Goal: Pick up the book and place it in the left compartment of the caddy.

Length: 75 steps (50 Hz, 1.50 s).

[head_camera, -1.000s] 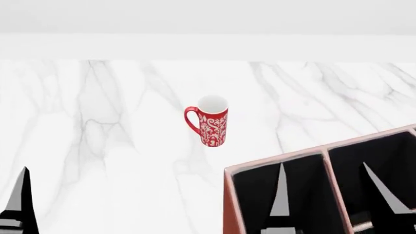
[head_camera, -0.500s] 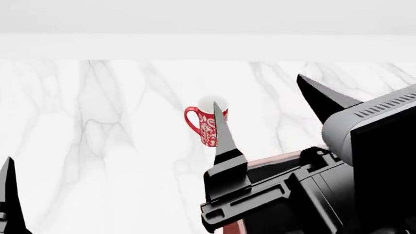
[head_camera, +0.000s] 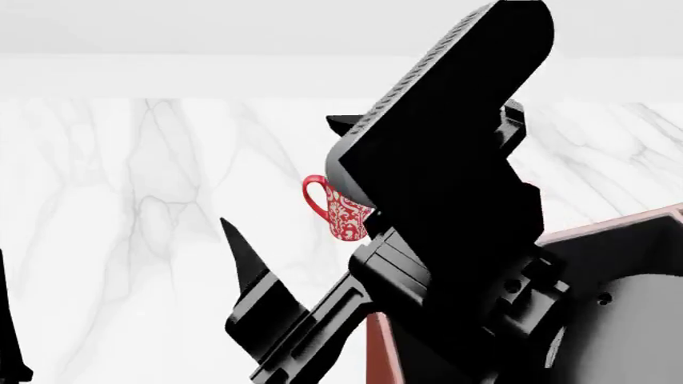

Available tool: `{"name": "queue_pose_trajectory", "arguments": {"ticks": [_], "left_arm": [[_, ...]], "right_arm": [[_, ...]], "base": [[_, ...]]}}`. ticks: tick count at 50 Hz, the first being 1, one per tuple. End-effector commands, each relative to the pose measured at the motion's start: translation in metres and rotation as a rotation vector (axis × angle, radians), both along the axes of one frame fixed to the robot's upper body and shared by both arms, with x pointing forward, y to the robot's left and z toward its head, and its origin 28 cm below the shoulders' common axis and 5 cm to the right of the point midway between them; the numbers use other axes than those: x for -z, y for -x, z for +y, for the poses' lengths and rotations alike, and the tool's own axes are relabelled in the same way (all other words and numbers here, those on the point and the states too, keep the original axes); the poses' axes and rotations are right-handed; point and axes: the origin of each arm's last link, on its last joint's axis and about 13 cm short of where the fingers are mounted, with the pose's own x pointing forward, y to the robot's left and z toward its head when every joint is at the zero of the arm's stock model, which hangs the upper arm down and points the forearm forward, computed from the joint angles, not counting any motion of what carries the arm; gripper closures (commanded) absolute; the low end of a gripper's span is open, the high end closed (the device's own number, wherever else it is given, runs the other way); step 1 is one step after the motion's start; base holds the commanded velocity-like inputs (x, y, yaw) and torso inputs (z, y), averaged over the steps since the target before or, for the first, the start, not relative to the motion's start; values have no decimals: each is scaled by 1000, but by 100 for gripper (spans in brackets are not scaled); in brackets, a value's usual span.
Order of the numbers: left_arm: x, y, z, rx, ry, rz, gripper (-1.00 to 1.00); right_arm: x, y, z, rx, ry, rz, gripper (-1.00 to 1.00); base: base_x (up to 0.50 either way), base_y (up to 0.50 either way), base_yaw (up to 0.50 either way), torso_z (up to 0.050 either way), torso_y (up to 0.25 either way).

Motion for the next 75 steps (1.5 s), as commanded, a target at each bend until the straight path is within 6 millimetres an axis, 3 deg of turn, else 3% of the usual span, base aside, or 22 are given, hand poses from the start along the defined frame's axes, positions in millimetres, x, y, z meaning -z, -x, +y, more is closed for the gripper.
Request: {"name": "queue_pose_trajectory", "arguments": {"ticks": [1, 13, 22, 36, 68, 75], "left_arm": [[-2, -2, 3, -7, -2, -7, -100], [-3, -1, 4, -9, -1, -12, -100], [-3, -1, 4, -5, -3, -13, -100], [-4, -1, 4, -1, -5, -16, -100], [-5, -1, 6, -3, -3, -23, -100], [1, -13, 9, -27, -2, 4, -100]], "right_arm": [[-10, -23, 6, -114, 170, 75, -100], [-4, -36, 21, -291, 290, 173, -100], [-7, -47, 29, -351, 303, 221, -100], [4, -53, 37, -472, 310, 328, -100], [44, -69, 57, -533, 319, 405, -100], [51, -70, 59, -547, 314, 415, -100]], "base": [[0, 0, 0, 0, 0], [0, 0, 0, 0, 0], [0, 0, 0, 0, 0], [0, 0, 0, 0, 0], [0, 0, 0, 0, 0], [0, 0, 0, 0, 0]]}}
